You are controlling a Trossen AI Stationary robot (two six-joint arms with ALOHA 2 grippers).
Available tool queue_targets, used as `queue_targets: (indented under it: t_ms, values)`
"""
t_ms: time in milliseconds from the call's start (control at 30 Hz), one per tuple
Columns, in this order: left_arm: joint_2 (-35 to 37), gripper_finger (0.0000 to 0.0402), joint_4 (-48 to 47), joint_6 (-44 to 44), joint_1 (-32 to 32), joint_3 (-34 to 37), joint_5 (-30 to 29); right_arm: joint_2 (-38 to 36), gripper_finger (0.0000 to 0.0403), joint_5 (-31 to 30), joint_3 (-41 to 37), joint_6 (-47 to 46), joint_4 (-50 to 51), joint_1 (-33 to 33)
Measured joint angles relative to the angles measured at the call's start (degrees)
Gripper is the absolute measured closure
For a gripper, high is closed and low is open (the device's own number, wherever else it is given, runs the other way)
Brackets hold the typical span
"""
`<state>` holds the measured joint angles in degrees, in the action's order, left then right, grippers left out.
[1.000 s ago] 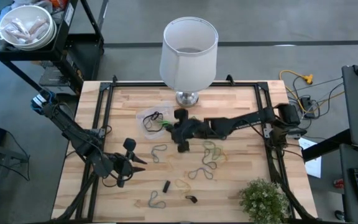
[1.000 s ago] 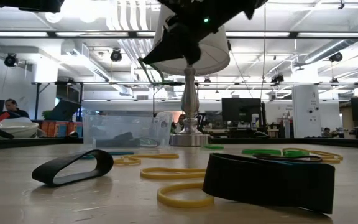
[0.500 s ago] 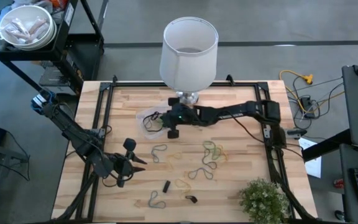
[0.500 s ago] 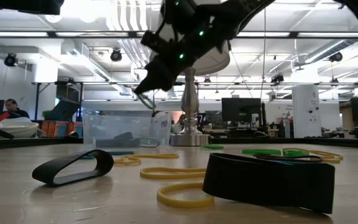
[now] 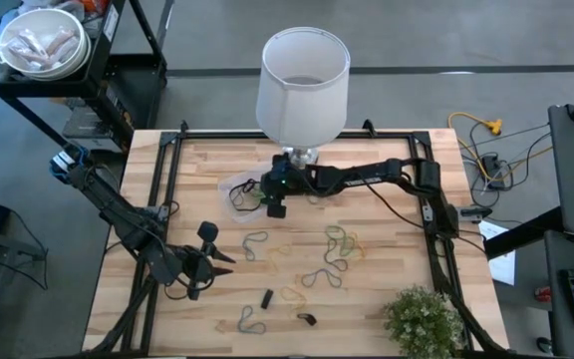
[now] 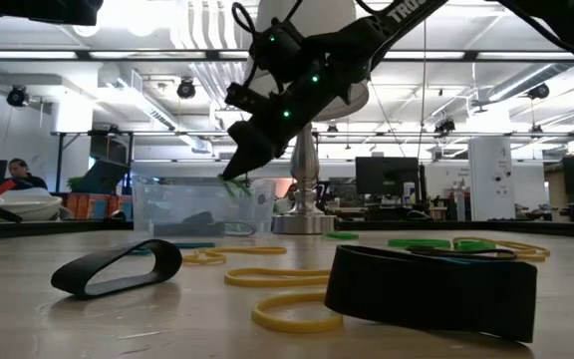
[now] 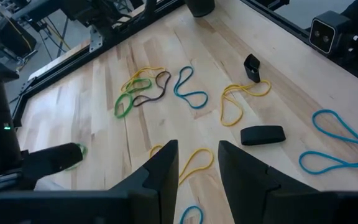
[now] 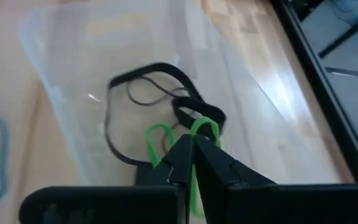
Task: Pick and place rubber bands into bin
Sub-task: Put the green rubber band into the transparent bin, then put the black rubber band into the transparent bin
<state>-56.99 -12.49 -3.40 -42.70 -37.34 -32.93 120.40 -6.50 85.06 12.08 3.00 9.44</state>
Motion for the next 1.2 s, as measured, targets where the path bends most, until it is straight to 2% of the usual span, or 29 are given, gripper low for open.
queue_targets:
  t_ms: [100, 333, 567, 867, 1200]
  values:
    - [0.0, 0.0303, 0.0, 0.0, 0.0, 0.0, 0.0, -0.2, 0.0373, 1.9, 0.0, -0.1, -0.2, 0.0]
    - [0.0, 0.0303, 0.0, 0.0, 0.0, 0.2, 0.0, -0.4, 0.0312, 2.2, 0.0, 0.4, -0.2, 0.0]
    - [0.0, 0.0303, 0.0, 0.0, 0.0, 0.2, 0.0, -3.0, 0.0276, 2.2, 0.0, 5.7, 1.9, -1.4]
    - [-5.3, 0.0303, 0.3, 0.1, 0.3, 0.3, 0.0, -11.6, 0.0284, 2.2, 0.0, 8.6, 15.2, -8.1]
    - [-15.6, 0.0303, 1.8, 0.1, 2.5, -3.0, 0.4, -16.9, 0.0306, 2.2, -0.4, -2.4, 31.3, -17.6]
